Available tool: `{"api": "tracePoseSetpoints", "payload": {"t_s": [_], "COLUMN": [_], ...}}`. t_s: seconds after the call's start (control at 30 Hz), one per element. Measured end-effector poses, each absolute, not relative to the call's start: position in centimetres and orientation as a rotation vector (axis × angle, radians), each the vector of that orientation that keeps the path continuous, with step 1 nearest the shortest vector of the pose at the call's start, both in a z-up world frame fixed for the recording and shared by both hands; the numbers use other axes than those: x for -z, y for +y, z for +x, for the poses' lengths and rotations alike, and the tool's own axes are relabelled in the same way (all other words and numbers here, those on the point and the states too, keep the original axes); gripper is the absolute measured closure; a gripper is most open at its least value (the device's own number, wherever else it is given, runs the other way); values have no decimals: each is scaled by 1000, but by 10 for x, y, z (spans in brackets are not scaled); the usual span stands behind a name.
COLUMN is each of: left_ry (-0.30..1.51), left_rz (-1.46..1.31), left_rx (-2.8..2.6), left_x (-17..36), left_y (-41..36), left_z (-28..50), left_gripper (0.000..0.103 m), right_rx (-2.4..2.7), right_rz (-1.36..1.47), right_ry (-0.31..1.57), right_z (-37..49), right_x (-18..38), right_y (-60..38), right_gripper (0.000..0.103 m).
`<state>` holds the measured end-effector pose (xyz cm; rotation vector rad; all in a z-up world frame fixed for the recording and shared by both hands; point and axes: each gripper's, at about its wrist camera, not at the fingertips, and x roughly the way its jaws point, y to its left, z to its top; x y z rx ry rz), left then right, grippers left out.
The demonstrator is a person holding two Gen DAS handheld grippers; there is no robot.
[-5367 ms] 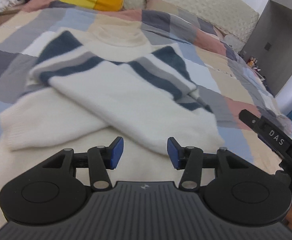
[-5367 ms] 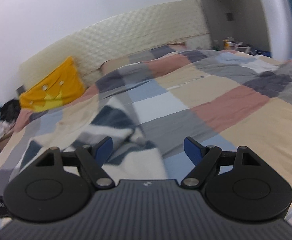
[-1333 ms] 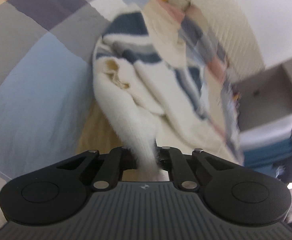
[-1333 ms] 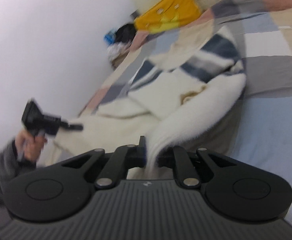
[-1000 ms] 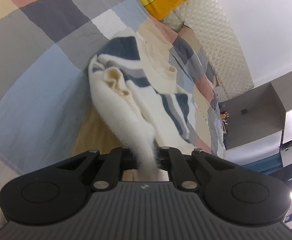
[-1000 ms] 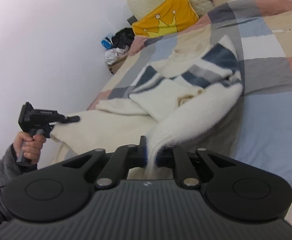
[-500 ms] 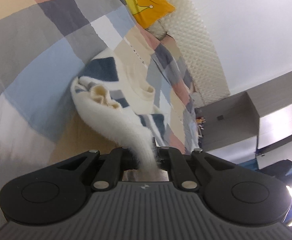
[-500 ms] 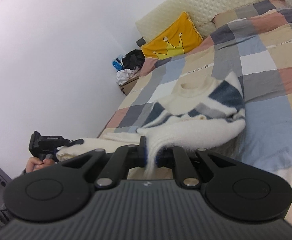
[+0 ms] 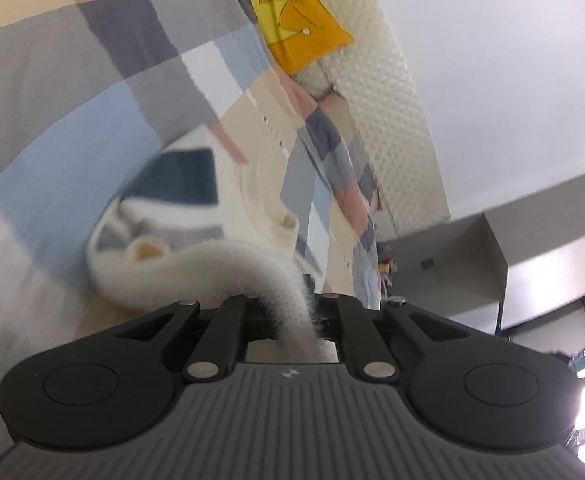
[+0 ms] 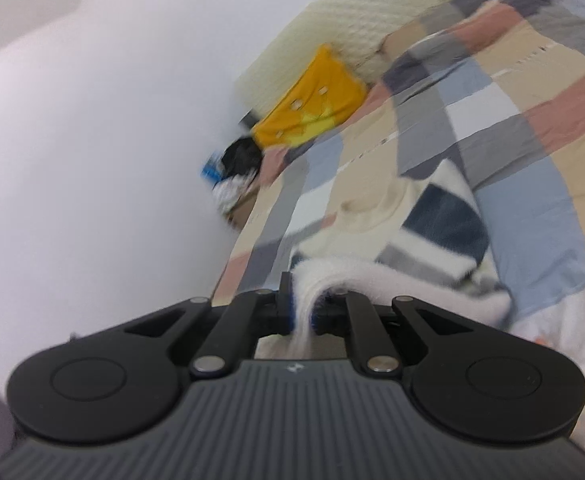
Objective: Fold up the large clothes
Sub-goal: 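Lift the hem with both tools and fold it toward the collar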
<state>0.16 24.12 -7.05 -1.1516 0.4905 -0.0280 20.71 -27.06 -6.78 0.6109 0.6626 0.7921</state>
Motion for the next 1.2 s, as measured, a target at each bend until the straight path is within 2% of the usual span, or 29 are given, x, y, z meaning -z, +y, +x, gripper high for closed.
{"api": "tracePoseSetpoints", "payload": {"t_s": [0.37,0.63,0.9,1.2], "left_ry": [430,439,464,533], "left_rz": [-1187,-1277,-1170,-1087], "left_rx": [-126,-199,-216,-187], "left_x": [80,139,171,200], "left_y": [279,311,325,344], "left_z": [138,212,283,345], "left_gripper": [96,96,96,96], "right_rx": [-596,-441,-392,-358], "right_rz": [695,791,724,833], "right_ry": [606,659,648,721], "right_z": [312,381,426,481], "right_x": [79,137,172,216], "right_y": [-223,-196,-174,-174], "right_gripper": [93,93,93,93]}}
